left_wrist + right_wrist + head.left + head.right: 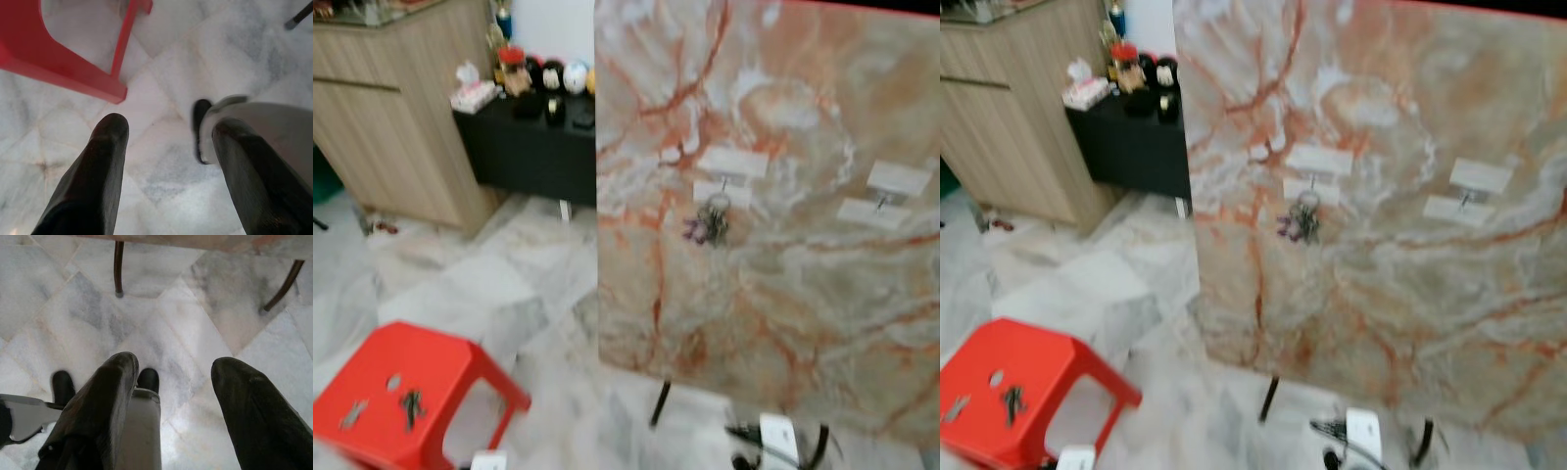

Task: Hang keys on a hook

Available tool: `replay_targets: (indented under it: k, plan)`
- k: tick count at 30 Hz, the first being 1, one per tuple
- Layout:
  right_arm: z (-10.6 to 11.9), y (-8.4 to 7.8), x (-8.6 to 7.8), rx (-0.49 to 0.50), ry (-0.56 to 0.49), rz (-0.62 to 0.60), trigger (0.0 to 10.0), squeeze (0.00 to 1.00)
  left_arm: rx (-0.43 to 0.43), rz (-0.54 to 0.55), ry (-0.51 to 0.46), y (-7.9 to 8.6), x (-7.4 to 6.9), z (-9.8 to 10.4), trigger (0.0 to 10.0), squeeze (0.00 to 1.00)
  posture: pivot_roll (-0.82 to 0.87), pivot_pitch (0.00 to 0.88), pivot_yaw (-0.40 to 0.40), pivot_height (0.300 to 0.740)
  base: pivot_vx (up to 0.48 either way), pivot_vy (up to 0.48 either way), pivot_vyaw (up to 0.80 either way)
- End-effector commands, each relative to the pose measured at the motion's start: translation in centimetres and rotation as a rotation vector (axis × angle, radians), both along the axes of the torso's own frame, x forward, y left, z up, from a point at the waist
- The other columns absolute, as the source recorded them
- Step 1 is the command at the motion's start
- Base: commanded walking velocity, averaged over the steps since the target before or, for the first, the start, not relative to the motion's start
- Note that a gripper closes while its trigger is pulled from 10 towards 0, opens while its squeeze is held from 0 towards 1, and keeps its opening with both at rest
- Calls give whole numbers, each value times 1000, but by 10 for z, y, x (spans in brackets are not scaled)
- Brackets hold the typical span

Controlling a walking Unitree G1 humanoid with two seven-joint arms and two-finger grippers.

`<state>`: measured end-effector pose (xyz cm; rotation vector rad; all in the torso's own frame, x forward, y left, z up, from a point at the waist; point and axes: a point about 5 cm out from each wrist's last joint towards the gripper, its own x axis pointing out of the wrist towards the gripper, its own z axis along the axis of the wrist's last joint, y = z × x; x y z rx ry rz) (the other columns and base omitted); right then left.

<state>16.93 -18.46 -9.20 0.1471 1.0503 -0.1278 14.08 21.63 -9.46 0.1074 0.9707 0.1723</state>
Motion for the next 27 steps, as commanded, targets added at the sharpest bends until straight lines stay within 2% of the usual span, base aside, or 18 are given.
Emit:
replay_targets:
  k: [1,14,27]
  plan:
    - [1,3,4,2,-8,5,10000,0,13,12,15,9,-5,0,10000,0,71,32,-64,737,0,0,0]
    - [1,2,3,-2,-6,0,10000,0,14,7,10,16,-3,2,10000,0,74,33,-62,737,0,0,0]
    - [1,1,1,-7,-3,-5,10000,0,9,6,2,12,-2,2,10000,0,75,36,-64,737,0,0,0]
